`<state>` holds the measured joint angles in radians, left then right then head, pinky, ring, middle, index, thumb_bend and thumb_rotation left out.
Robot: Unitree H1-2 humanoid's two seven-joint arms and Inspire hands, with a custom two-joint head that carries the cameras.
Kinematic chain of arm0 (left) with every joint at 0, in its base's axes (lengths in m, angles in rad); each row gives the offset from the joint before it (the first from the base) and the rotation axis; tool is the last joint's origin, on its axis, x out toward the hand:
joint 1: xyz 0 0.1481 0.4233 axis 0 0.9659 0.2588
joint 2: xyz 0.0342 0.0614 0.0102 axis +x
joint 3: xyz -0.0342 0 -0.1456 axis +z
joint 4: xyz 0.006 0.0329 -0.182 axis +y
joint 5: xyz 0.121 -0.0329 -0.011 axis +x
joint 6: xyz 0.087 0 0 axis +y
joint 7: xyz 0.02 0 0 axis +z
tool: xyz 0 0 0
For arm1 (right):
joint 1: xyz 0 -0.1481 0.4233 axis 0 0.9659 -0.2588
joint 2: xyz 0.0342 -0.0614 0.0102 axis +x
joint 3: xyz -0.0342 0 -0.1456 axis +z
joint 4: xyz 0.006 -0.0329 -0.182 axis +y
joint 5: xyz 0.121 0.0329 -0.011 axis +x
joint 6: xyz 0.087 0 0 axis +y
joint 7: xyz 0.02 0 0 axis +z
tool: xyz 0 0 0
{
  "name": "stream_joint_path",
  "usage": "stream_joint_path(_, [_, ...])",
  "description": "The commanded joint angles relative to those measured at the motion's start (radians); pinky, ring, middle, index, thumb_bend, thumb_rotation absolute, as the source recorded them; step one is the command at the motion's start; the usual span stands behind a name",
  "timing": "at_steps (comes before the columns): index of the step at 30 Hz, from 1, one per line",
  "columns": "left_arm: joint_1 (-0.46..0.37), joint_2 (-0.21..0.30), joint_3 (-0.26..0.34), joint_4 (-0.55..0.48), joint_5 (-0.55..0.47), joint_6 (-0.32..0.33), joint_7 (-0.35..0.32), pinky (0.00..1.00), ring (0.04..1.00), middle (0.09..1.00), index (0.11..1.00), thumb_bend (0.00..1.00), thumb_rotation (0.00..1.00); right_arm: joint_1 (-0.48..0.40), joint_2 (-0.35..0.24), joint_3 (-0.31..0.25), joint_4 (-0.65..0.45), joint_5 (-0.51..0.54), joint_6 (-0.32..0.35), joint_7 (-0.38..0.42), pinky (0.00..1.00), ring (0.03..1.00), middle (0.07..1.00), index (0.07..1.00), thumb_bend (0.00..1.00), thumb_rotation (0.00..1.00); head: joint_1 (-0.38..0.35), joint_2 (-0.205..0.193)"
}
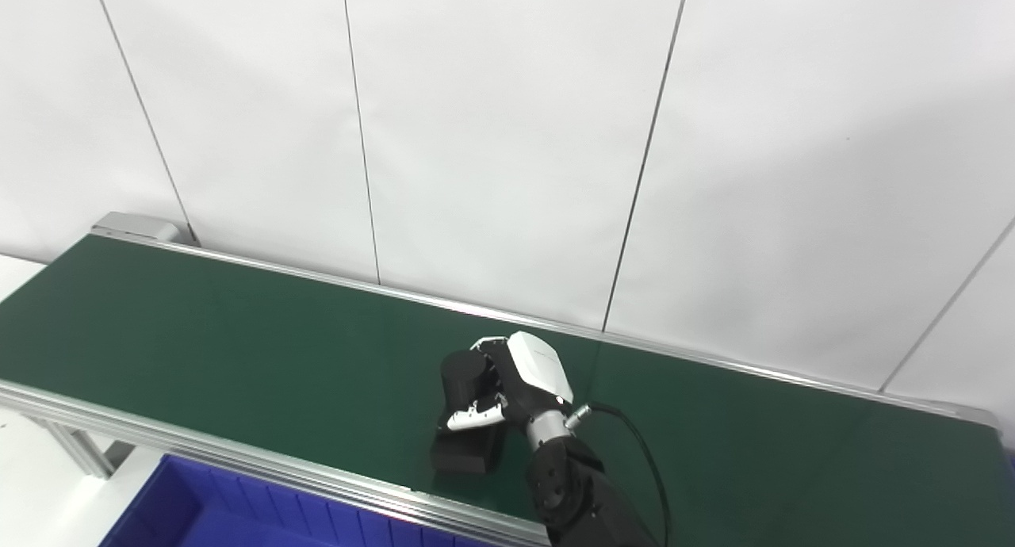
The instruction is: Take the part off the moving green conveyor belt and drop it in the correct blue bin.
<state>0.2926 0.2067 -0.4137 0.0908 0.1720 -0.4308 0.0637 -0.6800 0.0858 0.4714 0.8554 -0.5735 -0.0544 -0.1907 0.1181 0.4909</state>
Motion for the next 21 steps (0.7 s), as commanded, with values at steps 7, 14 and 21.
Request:
stream_joint_path(7, [-0.013, 0.010, 0.006, -0.010, -0.005, -0.039, 0.004, 0.68, 0.764, 0.786, 0.745, 0.99, 0.13, 0.040, -0.021, -0.041, -0.232, 0.017, -0.003, 0.003, 0.44, 0.405, 0.489, 0.563, 0.51, 0.00, -0.017, 0.009])
stream_joint_path(14, [-0.012, 0.016, 0.013, -0.020, -0.012, -0.039, -0.004, 0.67, 0.760, 0.786, 0.748, 1.00, 0.14, 0.142, -0.062, -0.094, -0.506, 0.041, 0.068, 0.081, 0.37, 0.386, 0.496, 0.572, 0.50, 0.00, -0.052, 0.040])
stream_joint_path(21, [-0.002, 0.018, 0.019, -0.042, -0.036, -0.038, -0.027, 0.74, 0.799, 0.808, 0.769, 0.99, 0.14, 0.270, -0.104, -0.165, -0.789, 0.092, 0.152, 0.174, 0.33, 0.379, 0.501, 0.576, 0.50, 0.00, -0.073, 0.115])
